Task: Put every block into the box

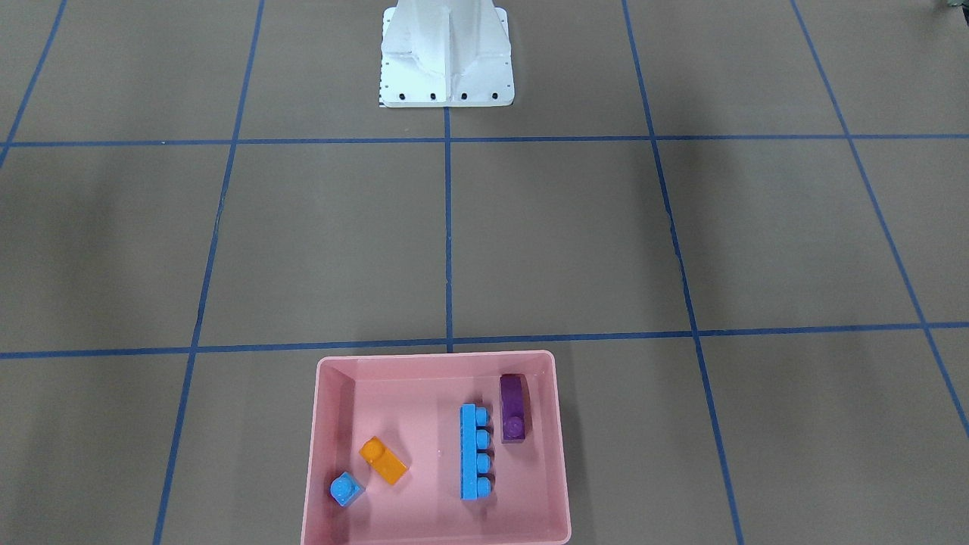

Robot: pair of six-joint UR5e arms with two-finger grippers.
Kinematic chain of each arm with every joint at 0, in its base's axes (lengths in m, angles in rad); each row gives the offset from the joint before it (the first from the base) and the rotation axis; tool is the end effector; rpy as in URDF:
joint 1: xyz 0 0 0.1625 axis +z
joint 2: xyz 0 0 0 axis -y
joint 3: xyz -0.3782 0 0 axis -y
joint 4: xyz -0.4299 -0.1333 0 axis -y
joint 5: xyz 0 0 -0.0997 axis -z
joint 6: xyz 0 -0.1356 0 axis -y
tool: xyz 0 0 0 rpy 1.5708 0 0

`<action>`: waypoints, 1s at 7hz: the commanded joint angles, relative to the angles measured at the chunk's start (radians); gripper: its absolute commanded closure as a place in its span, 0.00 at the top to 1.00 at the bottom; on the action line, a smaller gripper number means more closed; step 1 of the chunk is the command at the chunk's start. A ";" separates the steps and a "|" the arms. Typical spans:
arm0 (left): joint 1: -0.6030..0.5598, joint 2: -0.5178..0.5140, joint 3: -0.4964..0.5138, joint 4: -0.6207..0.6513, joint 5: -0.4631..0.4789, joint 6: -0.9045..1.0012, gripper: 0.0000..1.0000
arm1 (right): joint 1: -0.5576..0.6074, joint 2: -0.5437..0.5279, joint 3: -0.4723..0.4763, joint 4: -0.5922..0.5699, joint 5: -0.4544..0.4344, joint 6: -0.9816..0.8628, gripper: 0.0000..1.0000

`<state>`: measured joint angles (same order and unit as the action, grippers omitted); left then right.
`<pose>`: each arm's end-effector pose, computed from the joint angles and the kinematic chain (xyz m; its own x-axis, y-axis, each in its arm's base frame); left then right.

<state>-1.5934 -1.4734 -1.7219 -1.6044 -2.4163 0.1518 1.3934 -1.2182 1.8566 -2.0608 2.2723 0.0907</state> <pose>-0.0431 -0.4988 0.5967 0.6604 0.2003 -0.7237 -0.0782 0.9769 0.1989 -0.0590 -0.5886 0.3490 0.7478 -0.1396 0.6490 0.1072 0.9902 0.0894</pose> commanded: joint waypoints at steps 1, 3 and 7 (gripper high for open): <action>-0.034 -0.013 0.050 -0.025 -0.040 0.000 1.00 | -0.121 0.226 -0.139 -0.002 -0.004 0.194 0.00; -0.034 -0.053 0.035 0.059 -0.041 0.000 1.00 | -0.194 0.439 -0.357 0.031 -0.007 0.335 0.00; -0.033 -0.077 0.038 0.061 -0.040 -0.006 1.00 | -0.332 0.746 -0.876 0.483 -0.043 0.729 0.00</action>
<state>-1.6267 -1.5445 -1.6867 -1.5439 -2.4559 0.1473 1.1007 -0.5603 1.1508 -1.7269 2.2498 0.7168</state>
